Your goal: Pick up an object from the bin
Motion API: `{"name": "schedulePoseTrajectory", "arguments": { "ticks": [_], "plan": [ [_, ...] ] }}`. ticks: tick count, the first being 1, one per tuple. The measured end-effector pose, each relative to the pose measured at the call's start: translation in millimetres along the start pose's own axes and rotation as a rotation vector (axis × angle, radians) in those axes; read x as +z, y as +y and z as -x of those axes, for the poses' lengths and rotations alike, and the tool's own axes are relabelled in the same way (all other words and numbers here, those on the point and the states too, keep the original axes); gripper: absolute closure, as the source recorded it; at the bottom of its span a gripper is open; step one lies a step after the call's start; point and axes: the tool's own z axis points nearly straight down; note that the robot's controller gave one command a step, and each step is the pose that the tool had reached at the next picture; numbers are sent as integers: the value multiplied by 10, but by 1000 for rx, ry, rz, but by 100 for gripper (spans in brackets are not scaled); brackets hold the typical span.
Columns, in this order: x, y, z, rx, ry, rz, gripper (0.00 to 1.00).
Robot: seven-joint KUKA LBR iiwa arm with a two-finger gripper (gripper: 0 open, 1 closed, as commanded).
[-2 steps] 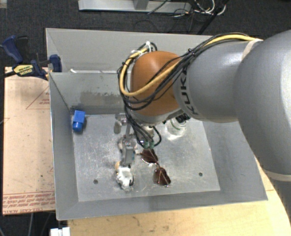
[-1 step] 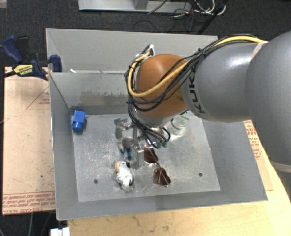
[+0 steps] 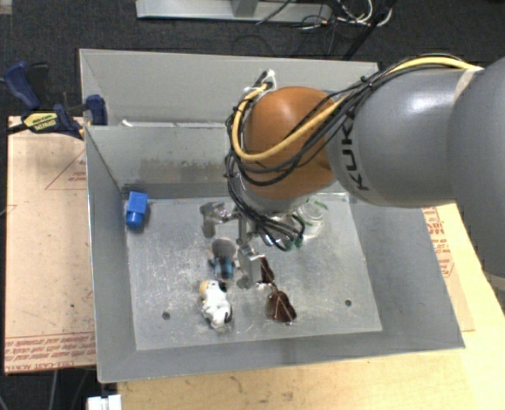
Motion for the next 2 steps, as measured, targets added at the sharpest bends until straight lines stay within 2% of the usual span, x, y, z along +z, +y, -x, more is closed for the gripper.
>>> {"name": "schedulePoseTrajectory", "arguments": {
  "ticks": [1, 2],
  "plan": [
    [310, -168, -38, 273, 2, -1, 0],
    [566, -251, -98, 195, -2, 1, 100]
  ]
}}
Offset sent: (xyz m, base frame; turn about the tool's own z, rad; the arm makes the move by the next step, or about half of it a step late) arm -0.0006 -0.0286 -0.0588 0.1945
